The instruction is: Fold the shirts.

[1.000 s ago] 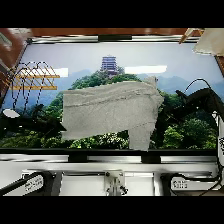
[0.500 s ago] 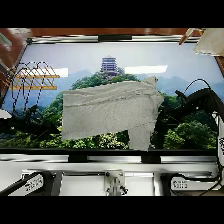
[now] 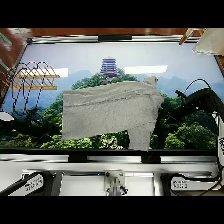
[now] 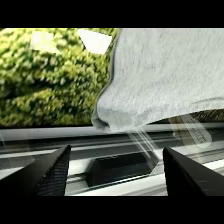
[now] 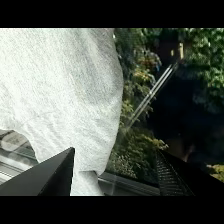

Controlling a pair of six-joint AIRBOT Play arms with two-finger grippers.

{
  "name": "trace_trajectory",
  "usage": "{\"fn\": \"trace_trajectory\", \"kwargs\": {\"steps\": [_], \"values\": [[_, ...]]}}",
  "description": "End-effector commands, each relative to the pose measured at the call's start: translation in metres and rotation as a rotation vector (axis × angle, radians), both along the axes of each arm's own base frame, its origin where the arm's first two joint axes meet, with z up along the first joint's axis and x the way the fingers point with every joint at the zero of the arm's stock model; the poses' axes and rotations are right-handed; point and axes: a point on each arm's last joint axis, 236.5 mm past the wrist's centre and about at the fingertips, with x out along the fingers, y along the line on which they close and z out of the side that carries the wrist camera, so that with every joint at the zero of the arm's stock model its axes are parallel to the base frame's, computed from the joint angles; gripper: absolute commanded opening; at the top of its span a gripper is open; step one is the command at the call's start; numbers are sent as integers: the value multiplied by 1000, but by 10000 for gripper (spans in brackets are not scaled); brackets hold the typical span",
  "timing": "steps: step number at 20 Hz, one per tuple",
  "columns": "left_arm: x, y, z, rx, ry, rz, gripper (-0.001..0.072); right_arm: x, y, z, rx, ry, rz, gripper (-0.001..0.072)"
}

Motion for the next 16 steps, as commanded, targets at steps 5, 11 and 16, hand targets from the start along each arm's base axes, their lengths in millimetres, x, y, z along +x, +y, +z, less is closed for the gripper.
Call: {"fn": "trace_trajectory", "kwargs": {"steps": [5, 11, 16], "values": [[4, -6, -13, -1, -17, 43, 661, 3, -1, -1, -6, -10, -7, 628], [11, -22, -23, 32, -33, 35, 597, 4, -2, -1, -8, -13, -9, 628], [6, -36, -34, 10, 16, 11, 454, 7, -3, -2, -14, -18, -24, 628]]}}
